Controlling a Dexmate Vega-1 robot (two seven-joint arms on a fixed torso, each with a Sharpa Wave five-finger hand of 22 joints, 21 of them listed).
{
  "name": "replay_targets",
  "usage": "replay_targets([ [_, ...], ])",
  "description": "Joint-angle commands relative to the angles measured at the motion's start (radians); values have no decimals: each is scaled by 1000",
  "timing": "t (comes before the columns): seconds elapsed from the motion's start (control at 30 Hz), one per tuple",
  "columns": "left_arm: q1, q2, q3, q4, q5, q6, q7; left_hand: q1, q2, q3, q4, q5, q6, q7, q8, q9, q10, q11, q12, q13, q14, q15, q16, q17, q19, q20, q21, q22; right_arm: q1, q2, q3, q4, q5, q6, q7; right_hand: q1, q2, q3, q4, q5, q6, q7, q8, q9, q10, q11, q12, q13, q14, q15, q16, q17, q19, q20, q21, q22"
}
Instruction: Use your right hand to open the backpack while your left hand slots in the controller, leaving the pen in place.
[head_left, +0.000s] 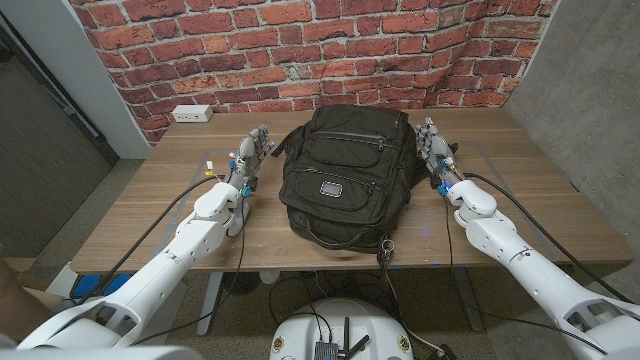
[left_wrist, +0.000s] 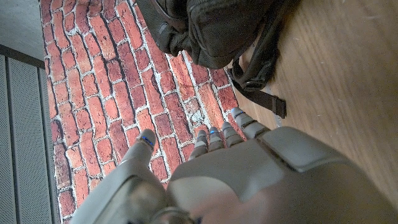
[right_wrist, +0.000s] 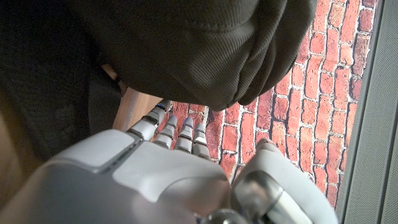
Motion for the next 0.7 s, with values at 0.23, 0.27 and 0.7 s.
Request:
replay_targets([
  [0.23,35,21,3,-78,31,26,56,6,60,10,-8,4,3,6,5,2,-6,1,5,3,-8,2,3,2,11,-53,5,2,-40,-16,19,-27,-10,37,-18,9,27,13,-6,7,7,-6,5,5,3,-4,7,2,-10,-4,2,1,6,-10,6,2],
  [0.27,36,22,3,-81,32,27,57,6,60,10,-8,4,3,6,5,2,-6,0,5,3,-7,2,3,2,11,-53,5,2,-39,-18,19,-28,-12,35,-20,9,27,13,-6,7,7,-6,5,5,3,-4,7,2,-10,-6,2,1,5,-10,6,2],
  [0.7,42,73,-12,-124,28,68,46,10,59,13,-15,3,3,5,4,2,-6,-3,4,3,-6,1,2,1,11,-53,4,2,-30,-3,9,-26,-31,33,-48,13,29,23,-12,10,3,-8,6,4,1,-7,8,1,-10,-10,-1,-5,3,-12,8,2],
])
